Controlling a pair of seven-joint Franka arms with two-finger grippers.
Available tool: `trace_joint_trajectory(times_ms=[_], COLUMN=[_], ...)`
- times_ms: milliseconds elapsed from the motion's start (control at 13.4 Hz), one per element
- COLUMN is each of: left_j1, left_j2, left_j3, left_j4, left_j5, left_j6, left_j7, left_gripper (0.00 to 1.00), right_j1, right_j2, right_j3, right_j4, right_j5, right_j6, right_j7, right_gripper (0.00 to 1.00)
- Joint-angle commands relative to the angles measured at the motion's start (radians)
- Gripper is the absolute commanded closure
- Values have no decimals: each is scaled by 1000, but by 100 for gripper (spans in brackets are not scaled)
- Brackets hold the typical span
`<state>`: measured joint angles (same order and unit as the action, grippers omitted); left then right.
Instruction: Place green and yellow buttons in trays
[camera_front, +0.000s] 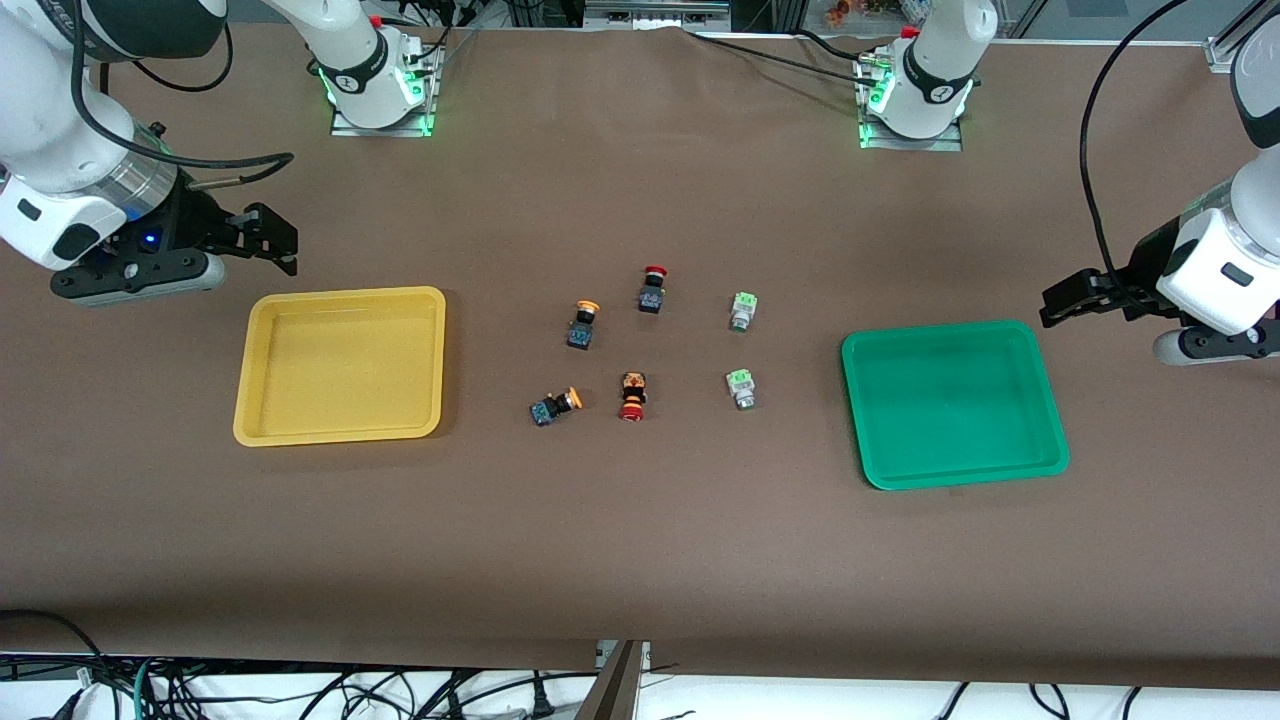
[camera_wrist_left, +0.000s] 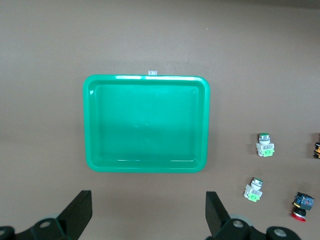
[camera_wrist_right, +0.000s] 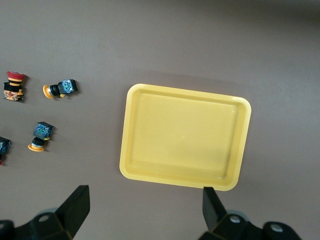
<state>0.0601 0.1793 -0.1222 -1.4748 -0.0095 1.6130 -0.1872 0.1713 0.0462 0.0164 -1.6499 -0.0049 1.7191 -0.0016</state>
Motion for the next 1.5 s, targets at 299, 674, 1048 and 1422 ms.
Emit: trace_joint_trajectory(times_ms=[299,674,1048,1422], left_j1=[6,4,4,-11], left_j2=[14,14,16,39], left_j3=[1,1,1,-4], left_j4=[34,34,34,36], left_j5=[-29,-27,-27,-27], left_j6=[-22,-22,-22,-19], left_j7=[18,18,18,19], left_gripper=[0,0,0,0], right_j1=[-9,-9,-9,-10], right_j2=[1,1,9,67], right_j3=[10,10,10,10], right_j4=[24,22,30,32], right_j5=[0,0,-7,0], right_j6=[-9,-10,-9,2], right_j7=[11,12,5,18], right_gripper=[0,0,0,0])
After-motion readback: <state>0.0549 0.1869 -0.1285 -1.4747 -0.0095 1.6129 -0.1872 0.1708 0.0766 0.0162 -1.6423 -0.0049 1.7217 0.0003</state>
